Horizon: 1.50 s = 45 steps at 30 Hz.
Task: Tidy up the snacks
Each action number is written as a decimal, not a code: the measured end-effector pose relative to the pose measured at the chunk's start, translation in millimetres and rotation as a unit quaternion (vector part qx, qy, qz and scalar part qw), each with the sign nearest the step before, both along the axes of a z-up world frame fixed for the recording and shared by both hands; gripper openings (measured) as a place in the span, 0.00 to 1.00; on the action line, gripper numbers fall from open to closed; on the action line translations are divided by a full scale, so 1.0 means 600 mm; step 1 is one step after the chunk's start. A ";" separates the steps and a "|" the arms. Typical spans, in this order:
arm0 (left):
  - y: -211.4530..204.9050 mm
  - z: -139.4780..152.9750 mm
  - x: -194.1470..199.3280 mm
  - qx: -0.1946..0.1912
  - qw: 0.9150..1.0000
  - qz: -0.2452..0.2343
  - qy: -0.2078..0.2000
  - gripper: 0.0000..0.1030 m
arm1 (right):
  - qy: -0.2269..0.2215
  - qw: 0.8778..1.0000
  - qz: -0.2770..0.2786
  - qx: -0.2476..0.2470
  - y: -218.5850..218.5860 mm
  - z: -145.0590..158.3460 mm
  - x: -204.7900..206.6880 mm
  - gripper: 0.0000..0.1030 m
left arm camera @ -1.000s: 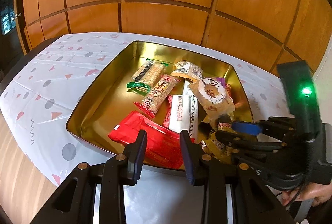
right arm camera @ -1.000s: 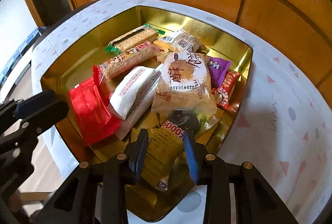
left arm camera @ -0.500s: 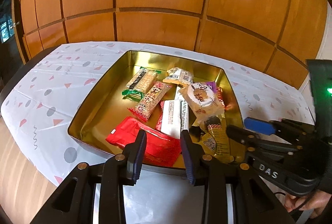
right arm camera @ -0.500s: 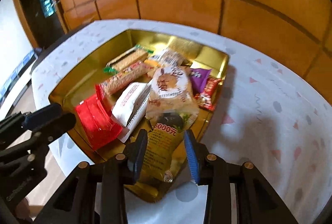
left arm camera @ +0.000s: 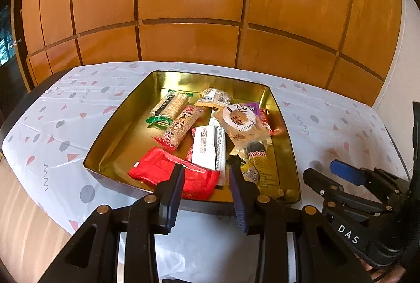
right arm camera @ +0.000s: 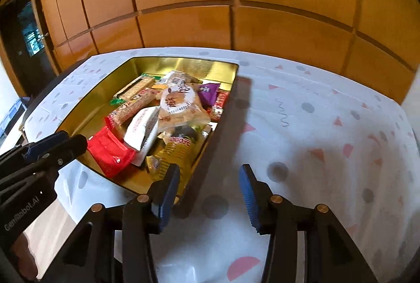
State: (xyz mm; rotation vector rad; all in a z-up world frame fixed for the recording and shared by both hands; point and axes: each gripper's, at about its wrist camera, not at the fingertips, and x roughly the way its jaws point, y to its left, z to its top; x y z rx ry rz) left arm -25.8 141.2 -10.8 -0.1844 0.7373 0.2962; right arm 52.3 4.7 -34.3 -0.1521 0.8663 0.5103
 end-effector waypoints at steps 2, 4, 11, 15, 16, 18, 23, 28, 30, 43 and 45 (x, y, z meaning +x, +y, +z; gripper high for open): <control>-0.004 -0.001 -0.004 0.002 1.000 0.000 0.000 0.34 | -0.005 1.000 -0.006 -0.001 -0.006 0.001 -0.004 0.50; -0.007 -0.002 -0.007 0.006 1.000 0.002 0.000 0.35 | -0.010 1.000 -0.011 -0.001 -0.011 0.005 -0.007 0.51; -0.007 0.000 -0.011 0.008 1.000 0.008 -0.003 0.35 | -0.020 1.000 -0.017 -0.006 -0.010 0.008 -0.014 0.54; -0.007 0.001 -0.012 0.012 1.000 0.010 -0.004 0.35 | -0.025 1.000 -0.016 -0.009 -0.008 0.008 -0.018 0.56; -0.007 0.001 -0.012 0.012 1.000 0.010 -0.004 0.35 | -0.026 1.000 -0.015 -0.009 -0.008 0.009 -0.018 0.56; -0.006 0.000 -0.012 0.012 1.000 0.012 -0.004 0.35 | -0.027 0.999 -0.014 -0.010 -0.007 0.009 -0.019 0.57; -0.005 0.001 -0.011 0.016 1.000 0.015 -0.003 0.36 | -0.028 0.999 -0.013 -0.011 -0.005 0.008 -0.020 0.58; -0.005 -0.001 -0.010 0.017 1.000 0.017 0.000 0.36 | -0.026 1.000 -0.013 -0.011 -0.005 0.008 -0.021 0.58; -0.005 -0.001 -0.010 0.016 1.000 0.017 0.001 0.36 | -0.026 1.000 -0.013 -0.010 -0.005 0.008 -0.021 0.60; -0.005 -0.004 -0.008 0.019 1.000 0.018 0.005 0.36 | -0.025 1.000 -0.012 -0.011 -0.003 0.007 -0.020 0.61; -0.004 -0.004 -0.008 0.018 1.000 0.020 0.005 0.36 | -0.026 1.000 -0.011 -0.012 -0.002 0.007 -0.021 0.62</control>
